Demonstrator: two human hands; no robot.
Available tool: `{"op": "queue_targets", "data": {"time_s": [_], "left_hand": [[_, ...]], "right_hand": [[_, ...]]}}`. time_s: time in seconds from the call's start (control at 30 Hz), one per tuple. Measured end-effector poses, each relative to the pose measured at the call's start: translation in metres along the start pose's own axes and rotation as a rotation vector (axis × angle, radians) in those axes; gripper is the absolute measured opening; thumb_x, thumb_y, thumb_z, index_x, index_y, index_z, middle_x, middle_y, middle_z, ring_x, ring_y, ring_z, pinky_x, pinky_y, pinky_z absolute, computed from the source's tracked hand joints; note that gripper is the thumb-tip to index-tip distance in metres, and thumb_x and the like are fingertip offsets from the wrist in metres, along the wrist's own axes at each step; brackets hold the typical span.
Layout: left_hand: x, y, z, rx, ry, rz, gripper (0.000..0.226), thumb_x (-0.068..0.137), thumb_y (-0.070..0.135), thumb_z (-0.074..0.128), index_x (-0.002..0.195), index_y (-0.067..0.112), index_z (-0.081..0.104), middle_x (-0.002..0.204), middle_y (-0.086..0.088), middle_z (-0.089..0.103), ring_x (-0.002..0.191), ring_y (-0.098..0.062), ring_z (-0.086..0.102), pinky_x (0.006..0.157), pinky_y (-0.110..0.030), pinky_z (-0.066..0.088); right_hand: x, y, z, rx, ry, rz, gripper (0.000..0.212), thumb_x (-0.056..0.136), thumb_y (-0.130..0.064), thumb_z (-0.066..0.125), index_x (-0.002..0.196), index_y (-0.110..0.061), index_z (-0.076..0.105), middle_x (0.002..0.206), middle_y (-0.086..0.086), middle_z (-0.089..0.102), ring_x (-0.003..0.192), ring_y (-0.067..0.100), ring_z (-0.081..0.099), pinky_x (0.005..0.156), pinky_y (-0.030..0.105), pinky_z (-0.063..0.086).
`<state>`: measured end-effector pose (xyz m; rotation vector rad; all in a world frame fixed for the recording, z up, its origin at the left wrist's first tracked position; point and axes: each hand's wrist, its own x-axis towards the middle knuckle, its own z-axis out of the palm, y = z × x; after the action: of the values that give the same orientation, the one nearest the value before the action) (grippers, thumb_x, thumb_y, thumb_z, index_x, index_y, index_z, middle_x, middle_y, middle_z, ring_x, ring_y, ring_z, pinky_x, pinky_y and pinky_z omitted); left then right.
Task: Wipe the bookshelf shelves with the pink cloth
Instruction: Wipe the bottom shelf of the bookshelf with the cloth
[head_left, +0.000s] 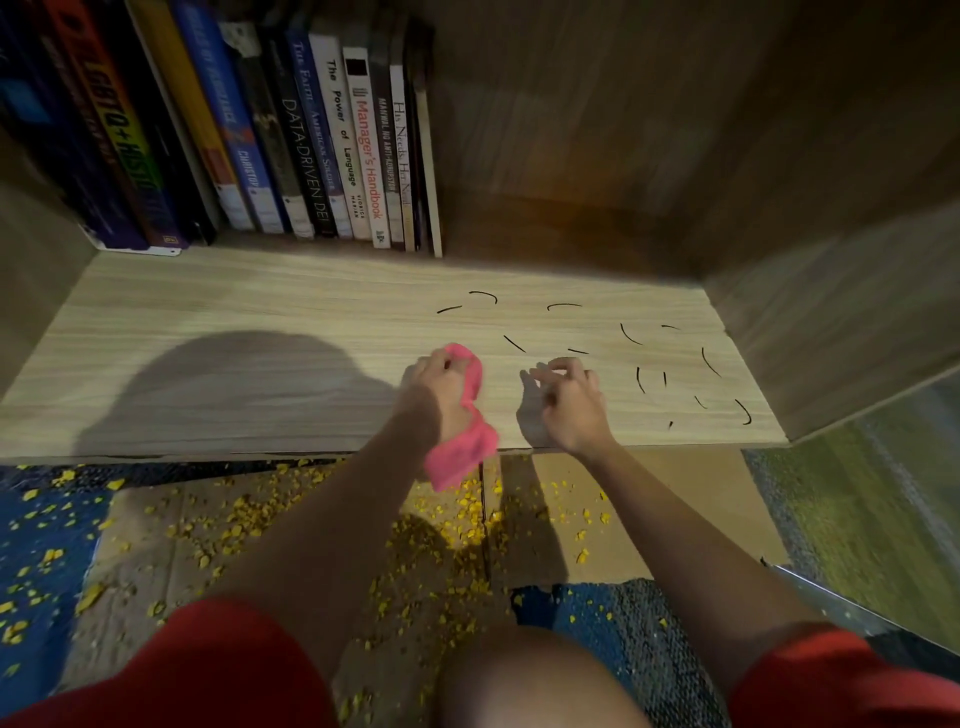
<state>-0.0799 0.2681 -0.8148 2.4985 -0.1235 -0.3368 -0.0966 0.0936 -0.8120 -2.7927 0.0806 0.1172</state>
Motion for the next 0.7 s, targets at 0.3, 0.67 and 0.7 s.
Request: {"op": "queue_targets", "data": {"time_s": [0.3,0.67,0.7], "left_hand": [[0.005,-0.028,0.008,0.109,0.099,0.033,0.050,0.088,0.021,0.046,0.136,0.008,0.044,0.142,-0.013,0.040,0.129,-0.030,0.038,0.109,-0.037,0.031],[0.059,-0.043,-0.011,0.229,0.225,0.072,0.050,0.093,0.027,0.040,0.143,0.021,0.035,0.150,0.000,0.028,0.137,-0.025,0.019,0.112,-0.042,0.014],[0.055,-0.050,-0.010,0.266,0.239,0.155,0.048,0.094,0.034,0.035,0.140,0.021,0.040,0.148,0.002,0.033,0.135,-0.023,0.024,0.110,-0.039,0.016]], "right_hand": [[0.017,-0.043,0.044,-0.002,0.039,-0.201,0.052,0.089,-0.025,0.029,0.131,-0.006,0.052,0.135,0.012,0.048,0.125,0.031,0.041,0.104,0.036,0.032],[0.033,-0.031,0.060,0.091,0.164,-0.188,0.062,0.082,-0.037,0.022,0.128,-0.011,0.053,0.131,0.008,0.050,0.125,0.025,0.039,0.104,0.034,0.030],[0.033,-0.031,0.060,0.095,0.168,-0.185,0.061,0.082,-0.037,0.023,0.128,-0.011,0.054,0.131,0.007,0.050,0.124,0.025,0.040,0.103,0.034,0.031]]}}
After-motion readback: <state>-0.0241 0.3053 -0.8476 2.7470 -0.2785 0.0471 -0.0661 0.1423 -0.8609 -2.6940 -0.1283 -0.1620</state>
